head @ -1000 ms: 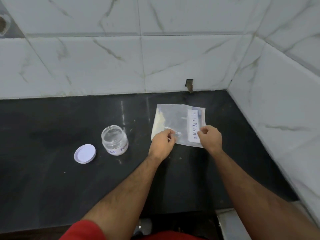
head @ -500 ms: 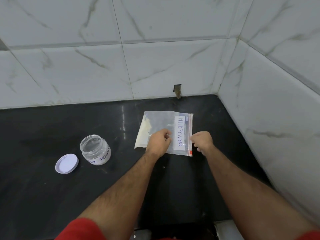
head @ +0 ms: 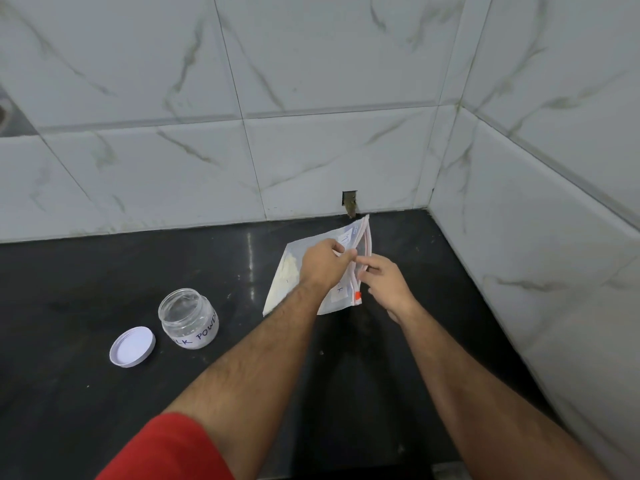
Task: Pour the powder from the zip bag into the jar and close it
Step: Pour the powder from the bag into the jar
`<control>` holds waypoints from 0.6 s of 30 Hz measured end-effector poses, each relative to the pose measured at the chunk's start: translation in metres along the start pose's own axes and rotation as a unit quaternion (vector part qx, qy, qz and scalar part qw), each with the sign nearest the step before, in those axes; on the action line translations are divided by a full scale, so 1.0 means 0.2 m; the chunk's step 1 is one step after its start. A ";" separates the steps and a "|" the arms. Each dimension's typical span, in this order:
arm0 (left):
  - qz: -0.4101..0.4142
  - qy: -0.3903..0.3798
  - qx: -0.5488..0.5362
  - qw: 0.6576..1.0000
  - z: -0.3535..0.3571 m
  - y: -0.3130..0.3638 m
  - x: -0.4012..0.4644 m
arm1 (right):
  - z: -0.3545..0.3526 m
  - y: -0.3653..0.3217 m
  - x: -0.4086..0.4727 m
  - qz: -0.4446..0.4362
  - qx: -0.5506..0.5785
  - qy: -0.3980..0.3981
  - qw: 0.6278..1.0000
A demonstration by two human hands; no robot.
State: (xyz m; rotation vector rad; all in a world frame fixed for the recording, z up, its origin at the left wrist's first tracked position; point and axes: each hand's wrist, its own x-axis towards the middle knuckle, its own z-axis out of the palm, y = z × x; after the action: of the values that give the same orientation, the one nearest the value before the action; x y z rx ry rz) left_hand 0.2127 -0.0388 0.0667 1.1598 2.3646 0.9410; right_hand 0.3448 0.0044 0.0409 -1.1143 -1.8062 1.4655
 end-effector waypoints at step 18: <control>-0.025 -0.039 0.069 0.997 -0.16 -0.07 0.00 | 0.13 -0.01 -0.06 0.049 0.098 0.024 0.994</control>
State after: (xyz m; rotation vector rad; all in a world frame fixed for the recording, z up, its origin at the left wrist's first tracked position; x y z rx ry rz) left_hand 0.1866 -0.0576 0.0803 1.1581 2.4144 0.7122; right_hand 0.3291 -0.0188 0.0379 -1.1407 -1.5561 1.6198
